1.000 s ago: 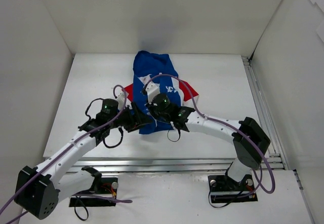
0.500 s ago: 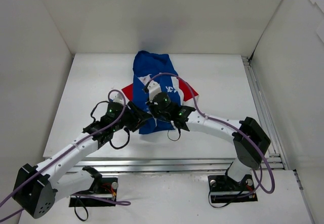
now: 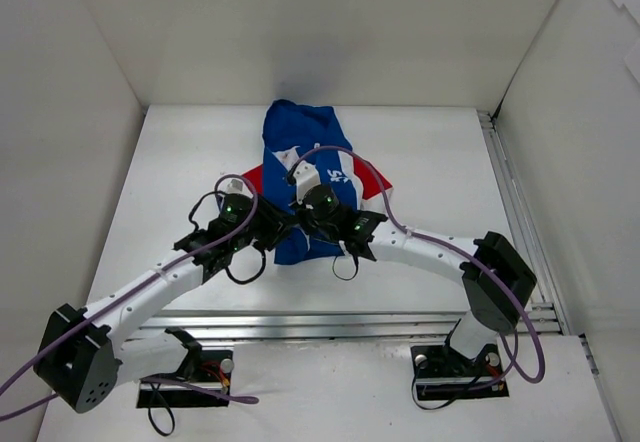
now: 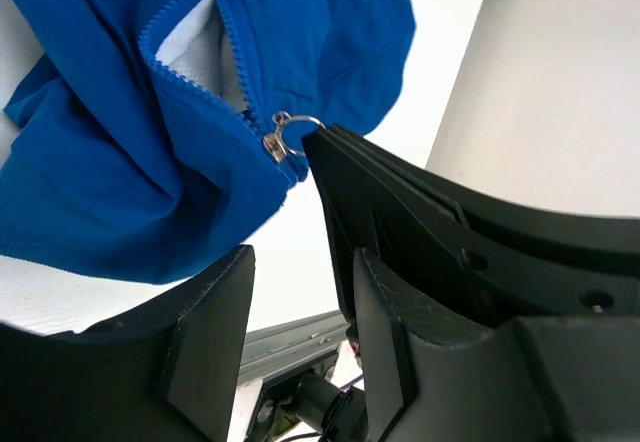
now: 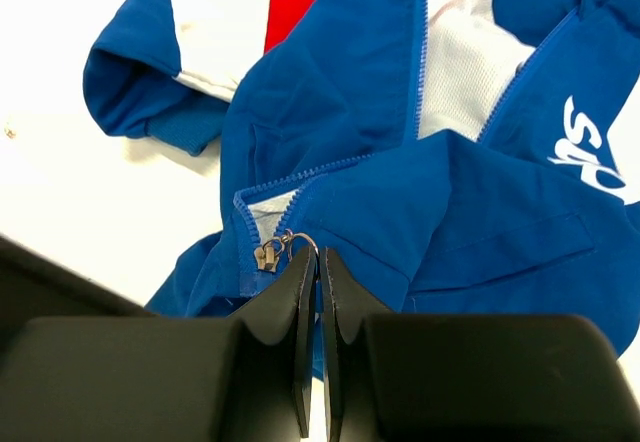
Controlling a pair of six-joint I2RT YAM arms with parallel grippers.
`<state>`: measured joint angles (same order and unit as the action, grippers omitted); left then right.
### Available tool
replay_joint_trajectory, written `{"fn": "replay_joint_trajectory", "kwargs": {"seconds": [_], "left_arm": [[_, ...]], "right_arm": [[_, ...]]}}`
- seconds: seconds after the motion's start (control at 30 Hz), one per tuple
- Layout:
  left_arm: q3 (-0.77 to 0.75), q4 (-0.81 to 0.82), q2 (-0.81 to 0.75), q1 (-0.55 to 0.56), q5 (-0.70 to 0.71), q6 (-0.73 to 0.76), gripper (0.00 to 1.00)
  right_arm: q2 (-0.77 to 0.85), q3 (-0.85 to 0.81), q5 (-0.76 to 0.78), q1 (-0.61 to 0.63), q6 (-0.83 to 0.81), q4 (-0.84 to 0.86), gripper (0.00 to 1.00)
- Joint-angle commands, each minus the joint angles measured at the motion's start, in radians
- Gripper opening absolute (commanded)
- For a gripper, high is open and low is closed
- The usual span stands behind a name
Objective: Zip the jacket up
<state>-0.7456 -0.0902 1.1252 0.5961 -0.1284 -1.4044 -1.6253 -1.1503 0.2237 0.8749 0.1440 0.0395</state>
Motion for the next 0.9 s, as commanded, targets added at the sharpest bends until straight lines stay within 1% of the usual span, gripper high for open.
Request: {"fn": "replay_joint_trajectory", "kwargs": {"seconds": [0.0,0.17,0.3,0.5,0.57,0.8,0.87], "left_arm": [[-0.05,0.012,0.025,0.005,0.032,-0.056,0.39],[-0.043,-0.019,0.053,0.005,0.036,-0.059,0.37],[0.003,0.012,0.053,-0.004,0.023,-0.093,0.34],[-0.001,0.021,0.085,-0.013,0.013,-0.09,0.3],[0.0,0.023,0.094,-0.013,0.007,-0.091,0.26],[0.023,0.029,0.12,-0.013,-0.002,-0.097,0.18],[0.034,0.029,0.116,-0.013,-0.002,-0.097,0.15]], "right_arm": [[0.056,0.011,0.011,0.012,0.017,0.076,0.0],[0.045,0.032,0.0,0.016,0.022,0.082,0.0],[0.045,0.047,0.005,0.019,0.026,0.088,0.0],[0.038,0.057,0.014,0.05,0.032,0.095,0.0],[0.039,0.058,0.023,0.055,0.034,0.094,0.0],[0.038,0.061,0.051,0.091,0.035,0.097,0.0],[0.039,0.064,0.059,0.099,0.035,0.096,0.0]]}}
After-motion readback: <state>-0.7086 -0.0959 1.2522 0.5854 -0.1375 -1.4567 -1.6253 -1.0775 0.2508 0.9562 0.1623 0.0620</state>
